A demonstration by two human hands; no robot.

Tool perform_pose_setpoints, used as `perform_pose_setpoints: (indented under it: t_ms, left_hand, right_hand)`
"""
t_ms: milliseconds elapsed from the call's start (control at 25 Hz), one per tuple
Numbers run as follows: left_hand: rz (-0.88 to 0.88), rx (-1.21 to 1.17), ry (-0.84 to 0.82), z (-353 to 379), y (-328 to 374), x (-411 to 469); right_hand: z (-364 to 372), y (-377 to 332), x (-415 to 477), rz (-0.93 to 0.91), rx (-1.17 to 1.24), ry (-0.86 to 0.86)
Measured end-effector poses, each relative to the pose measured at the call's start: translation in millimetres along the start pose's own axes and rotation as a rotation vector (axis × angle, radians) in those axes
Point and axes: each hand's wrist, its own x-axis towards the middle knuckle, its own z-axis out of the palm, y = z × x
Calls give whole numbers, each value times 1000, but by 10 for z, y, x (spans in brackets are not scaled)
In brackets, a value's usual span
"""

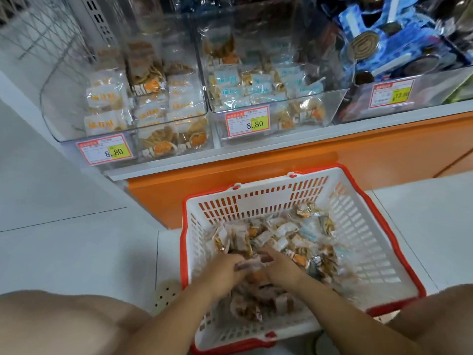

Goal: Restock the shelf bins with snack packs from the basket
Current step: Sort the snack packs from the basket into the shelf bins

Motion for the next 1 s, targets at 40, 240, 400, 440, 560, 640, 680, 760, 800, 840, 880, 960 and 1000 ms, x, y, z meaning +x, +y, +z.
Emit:
perform_pose_setpoints:
  t_ms: [40, 240, 400, 440, 560, 640, 680, 760, 800, 840, 880, 960, 1000]
  left_hand:
    - [-38, -100, -19, -14, 19, 44]
    - [-167, -438, 11, -18, 110, 56]
    - [-197, -742, -10, -29, 172, 40]
    - [-197, -809, -31, -28, 176, 35]
    - [-194, -958, -46, -10, 201, 4]
    - [-198, -1062, 8, 1, 216, -8]
    - [-209, -1136, 45, -5, 220, -2]
    - [-232, -1297, 122, -53, 221, 27]
    - [-237, -1335, 160, -81, 223, 44]
    - [-235, -1334, 193, -104, 225, 54]
    - [-228, -1320, 212, -117, 233, 54]
    - [-205, -1303, 215, -124, 267, 31]
    - [-179, -1311, 203, -107, 287, 11]
  right_hand:
    - [-44, 3, -8, -5, 113, 23]
    - [-260, -22, -98, 62, 748, 22]
    - [-344, -36, -176, -68, 530, 102]
    - [-351, -31, -188, -91, 549, 172]
    - [-405, -5, -172, -112, 752, 255]
    - [-442, 6, -170, -105, 843, 232]
    - [-463, -1, -181, -94, 881, 202]
    - [-459, 29, -174, -74, 920, 106]
    - [-438, 45, -167, -69, 930, 52]
    - [-409, 30, -184, -57, 945, 2]
    - [-379, 32, -174, -62, 945, -42]
    - [-355, 13, -161, -85, 938, -63]
    - [-360, -3, -163, -102, 950, -40]
